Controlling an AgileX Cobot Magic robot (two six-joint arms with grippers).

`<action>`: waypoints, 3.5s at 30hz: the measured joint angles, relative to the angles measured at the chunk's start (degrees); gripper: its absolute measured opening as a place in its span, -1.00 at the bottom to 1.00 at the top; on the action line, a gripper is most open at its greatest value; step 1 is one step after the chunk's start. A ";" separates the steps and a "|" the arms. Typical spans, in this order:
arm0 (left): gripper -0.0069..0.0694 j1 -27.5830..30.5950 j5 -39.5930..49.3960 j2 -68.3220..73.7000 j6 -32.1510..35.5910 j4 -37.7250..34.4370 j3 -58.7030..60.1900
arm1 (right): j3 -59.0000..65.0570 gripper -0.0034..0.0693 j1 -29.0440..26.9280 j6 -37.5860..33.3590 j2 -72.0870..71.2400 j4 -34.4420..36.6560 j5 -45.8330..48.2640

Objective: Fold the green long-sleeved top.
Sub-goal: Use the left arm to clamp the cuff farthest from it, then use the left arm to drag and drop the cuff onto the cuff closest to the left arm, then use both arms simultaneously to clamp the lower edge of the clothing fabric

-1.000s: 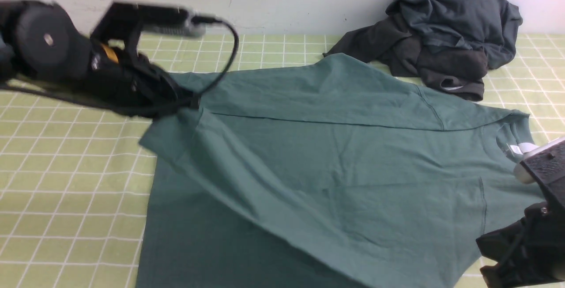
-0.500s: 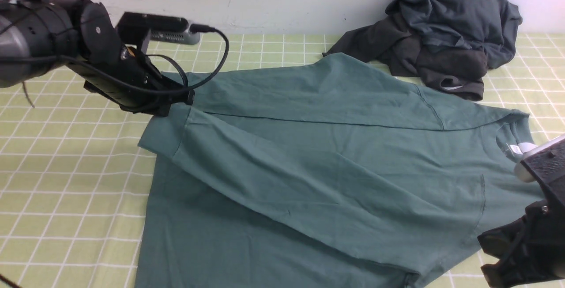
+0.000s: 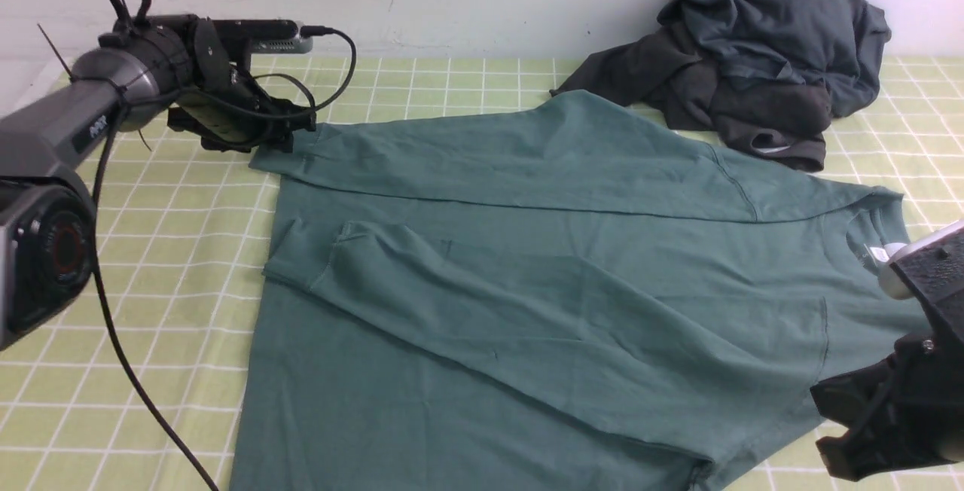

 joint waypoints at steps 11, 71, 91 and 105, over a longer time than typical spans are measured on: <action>-0.77 -1.95 26.77 -3.03 3.11 -1.31 -13.07 | 0.00 -0.93 0.00 0.00 0.00 0.40 0.59; -0.81 -38.13 1.86 -56.51 27.23 12.47 84.67 | -0.36 -0.93 0.00 -11.13 -8.17 10.37 3.93; -0.83 -38.13 7.93 -62.22 5.91 17.93 84.45 | -11.18 -0.06 0.00 -41.69 14.24 -21.71 14.65; -0.82 -38.13 8.46 -62.22 5.86 17.49 84.45 | -11.18 -0.12 -4.46 -41.64 34.58 -40.69 -2.40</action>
